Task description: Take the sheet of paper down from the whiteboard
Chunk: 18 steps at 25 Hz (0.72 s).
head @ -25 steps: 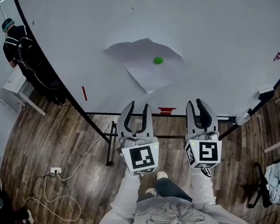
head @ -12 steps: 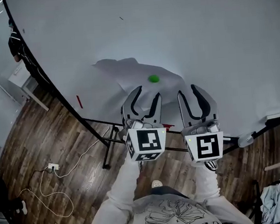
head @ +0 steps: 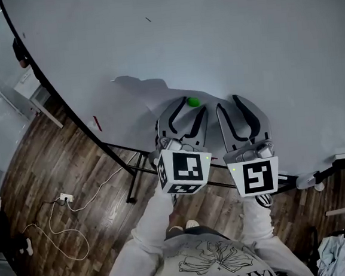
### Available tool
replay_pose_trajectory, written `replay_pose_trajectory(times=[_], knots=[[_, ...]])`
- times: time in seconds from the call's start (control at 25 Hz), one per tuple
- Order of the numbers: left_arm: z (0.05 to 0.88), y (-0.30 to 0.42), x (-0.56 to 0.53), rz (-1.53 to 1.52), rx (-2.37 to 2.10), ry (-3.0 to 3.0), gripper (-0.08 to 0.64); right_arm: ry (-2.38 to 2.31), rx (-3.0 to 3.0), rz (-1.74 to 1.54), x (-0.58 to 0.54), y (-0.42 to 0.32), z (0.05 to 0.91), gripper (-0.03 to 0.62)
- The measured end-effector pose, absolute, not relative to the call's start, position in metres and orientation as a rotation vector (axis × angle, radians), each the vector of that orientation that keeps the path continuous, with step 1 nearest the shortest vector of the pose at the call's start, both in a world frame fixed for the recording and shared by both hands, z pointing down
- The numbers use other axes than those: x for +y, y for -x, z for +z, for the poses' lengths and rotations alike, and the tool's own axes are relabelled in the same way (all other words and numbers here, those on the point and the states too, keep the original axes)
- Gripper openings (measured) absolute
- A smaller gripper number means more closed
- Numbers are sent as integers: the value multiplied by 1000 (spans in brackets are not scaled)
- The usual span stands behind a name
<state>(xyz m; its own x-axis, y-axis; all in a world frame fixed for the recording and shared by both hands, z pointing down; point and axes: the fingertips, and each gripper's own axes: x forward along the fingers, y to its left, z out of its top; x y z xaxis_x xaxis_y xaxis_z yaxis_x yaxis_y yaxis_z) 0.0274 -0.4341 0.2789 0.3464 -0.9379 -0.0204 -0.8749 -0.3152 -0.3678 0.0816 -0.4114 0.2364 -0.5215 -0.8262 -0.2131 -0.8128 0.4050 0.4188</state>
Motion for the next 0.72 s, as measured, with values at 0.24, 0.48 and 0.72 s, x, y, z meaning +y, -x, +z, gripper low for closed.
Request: replay_pose_trajectory(times=[0.24, 0.48, 0.72], knots=[[279, -24, -437, -311, 1624, 2260, 144, -1492, -2571, -785, -418, -77, 236, 115], [278, -24, -437, -333, 1625, 2257, 143, -1477, -2537, -795, -418, -77, 236, 87], [279, -25, -437, -345, 1625, 2253, 140, -1437, -2495, -835, -420, -70, 236, 67]])
